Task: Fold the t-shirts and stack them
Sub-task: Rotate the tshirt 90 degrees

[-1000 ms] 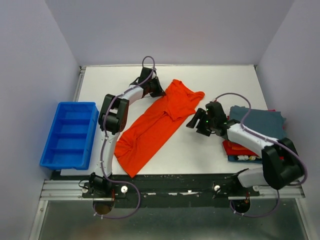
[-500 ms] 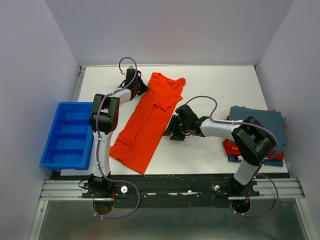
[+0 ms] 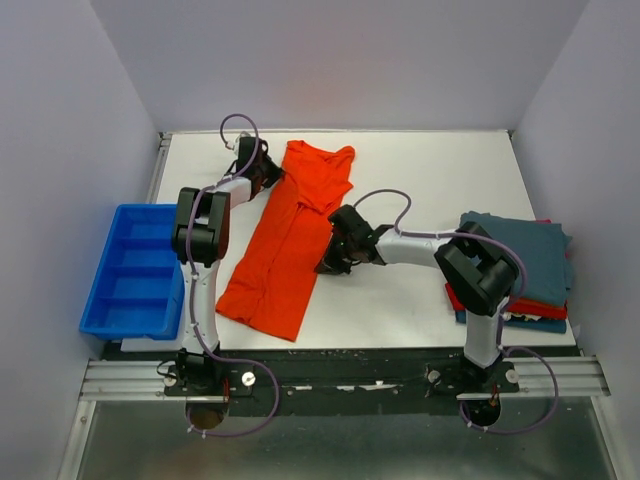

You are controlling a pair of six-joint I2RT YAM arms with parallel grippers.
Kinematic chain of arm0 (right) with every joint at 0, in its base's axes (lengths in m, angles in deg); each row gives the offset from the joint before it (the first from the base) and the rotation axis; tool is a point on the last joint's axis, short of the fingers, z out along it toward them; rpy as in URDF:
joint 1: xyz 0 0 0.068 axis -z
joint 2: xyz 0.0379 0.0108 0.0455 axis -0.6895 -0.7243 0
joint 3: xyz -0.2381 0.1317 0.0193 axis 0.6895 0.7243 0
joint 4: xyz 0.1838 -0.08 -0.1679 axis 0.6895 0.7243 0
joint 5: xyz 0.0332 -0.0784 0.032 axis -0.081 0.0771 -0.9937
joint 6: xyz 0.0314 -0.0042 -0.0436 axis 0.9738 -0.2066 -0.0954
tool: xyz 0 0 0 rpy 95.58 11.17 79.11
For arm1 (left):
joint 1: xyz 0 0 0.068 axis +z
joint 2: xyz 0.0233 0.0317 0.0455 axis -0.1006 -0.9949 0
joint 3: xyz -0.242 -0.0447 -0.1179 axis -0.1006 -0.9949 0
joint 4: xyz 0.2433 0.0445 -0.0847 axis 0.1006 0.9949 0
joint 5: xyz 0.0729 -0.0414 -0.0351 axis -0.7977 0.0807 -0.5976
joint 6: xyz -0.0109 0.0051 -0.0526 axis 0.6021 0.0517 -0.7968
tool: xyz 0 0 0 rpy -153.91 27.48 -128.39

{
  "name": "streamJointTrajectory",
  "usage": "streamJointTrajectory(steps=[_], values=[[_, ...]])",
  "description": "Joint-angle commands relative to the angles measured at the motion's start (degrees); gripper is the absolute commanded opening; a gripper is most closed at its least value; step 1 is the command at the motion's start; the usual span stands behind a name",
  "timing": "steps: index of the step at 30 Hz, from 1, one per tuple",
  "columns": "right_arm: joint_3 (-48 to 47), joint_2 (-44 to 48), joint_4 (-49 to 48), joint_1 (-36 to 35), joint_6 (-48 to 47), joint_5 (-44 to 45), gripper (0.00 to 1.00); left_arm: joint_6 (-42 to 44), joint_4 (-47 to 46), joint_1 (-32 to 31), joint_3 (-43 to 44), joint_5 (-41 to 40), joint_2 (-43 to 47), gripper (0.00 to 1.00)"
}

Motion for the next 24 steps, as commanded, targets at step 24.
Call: streamJointTrajectory(steps=[24], values=[[11.0,10.7,12.1,20.0,-24.6,0.7,0.01,-2.4,-8.8,-9.5,-4.3,-9.0,0.1,0.00]])
